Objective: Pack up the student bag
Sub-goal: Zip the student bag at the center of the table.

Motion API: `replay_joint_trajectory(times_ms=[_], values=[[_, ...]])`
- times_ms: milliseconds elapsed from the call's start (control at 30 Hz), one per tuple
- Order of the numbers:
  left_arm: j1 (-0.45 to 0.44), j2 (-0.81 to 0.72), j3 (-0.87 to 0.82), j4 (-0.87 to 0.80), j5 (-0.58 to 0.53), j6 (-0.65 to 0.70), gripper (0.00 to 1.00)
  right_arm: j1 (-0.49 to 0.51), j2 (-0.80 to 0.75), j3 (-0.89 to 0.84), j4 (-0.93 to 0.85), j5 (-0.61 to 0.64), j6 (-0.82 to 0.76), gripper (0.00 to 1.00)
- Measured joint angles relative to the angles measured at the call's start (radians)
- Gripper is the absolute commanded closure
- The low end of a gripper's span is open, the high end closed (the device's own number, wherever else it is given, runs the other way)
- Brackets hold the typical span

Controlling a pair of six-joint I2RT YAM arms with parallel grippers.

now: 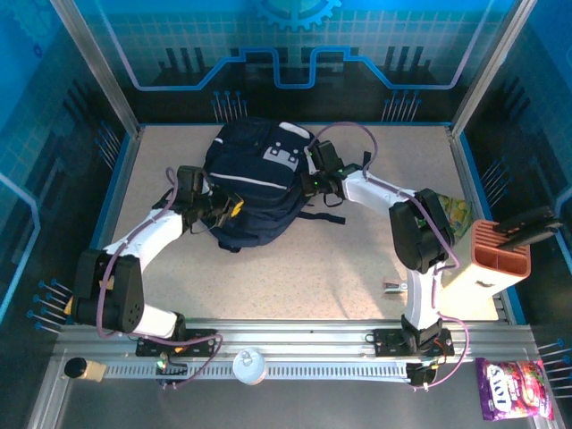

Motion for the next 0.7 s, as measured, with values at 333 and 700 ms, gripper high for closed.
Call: replay_joint_trajectory(times_ms=[333,700], values=[[0.002,0.01,0.002,-0.006,0.01,0.026,0.99,-0.093,-0.074,-0.066,-0.006,-0.153,0.064,0.35],[0.001,0.009,-0.001,-0.008,-0.007,0.025,0.91,-0.048,-0.108,-0.07,0.125,-0.419,0.198,0.21]])
